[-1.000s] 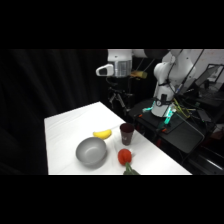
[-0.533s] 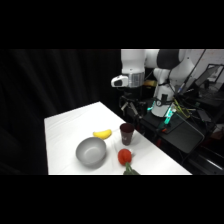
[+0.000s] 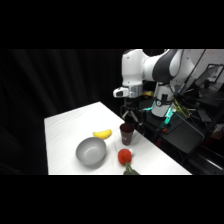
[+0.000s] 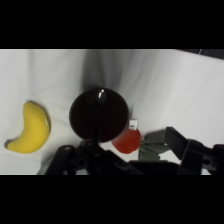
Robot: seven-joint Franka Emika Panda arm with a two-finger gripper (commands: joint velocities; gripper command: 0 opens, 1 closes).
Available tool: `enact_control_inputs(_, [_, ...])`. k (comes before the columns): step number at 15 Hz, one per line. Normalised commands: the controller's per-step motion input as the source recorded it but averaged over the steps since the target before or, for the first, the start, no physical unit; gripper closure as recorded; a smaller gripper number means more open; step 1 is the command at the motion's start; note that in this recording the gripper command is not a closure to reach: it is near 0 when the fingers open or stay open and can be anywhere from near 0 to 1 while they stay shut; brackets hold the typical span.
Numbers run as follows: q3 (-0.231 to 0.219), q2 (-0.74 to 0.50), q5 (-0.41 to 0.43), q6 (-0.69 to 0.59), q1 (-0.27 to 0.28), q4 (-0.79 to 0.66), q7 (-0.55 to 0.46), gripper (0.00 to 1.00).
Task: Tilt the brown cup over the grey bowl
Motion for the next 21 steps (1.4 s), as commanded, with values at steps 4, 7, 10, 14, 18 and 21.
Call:
enact_control_inputs(4, [-0.001, 0.30, 0.342, 0.24, 0.062, 0.06, -0.39, 0.00])
enact_control_inputs(7, [0.106, 0.28, 0.206, 0.20, -0.011, 0.09, -0.25, 0.00])
enact_control_inputs(10, [0.136, 0.26, 0.108, 0.19, -0.082, 0.13, -0.18, 1.00])
enact_control_inputs(14, [0.133, 0.16, -0.025, 0.17, -0.132, 0.11, -0.07, 1.00])
enact_control_inputs(18, [0.075, -0.03, -0.270, 0.20, -0.091, 0.01, 0.17, 0.22])
enact_control_inputs(21, [-0.043, -0.26, -0.529, 0.04, -0.019, -0.06, 0.45, 0.09])
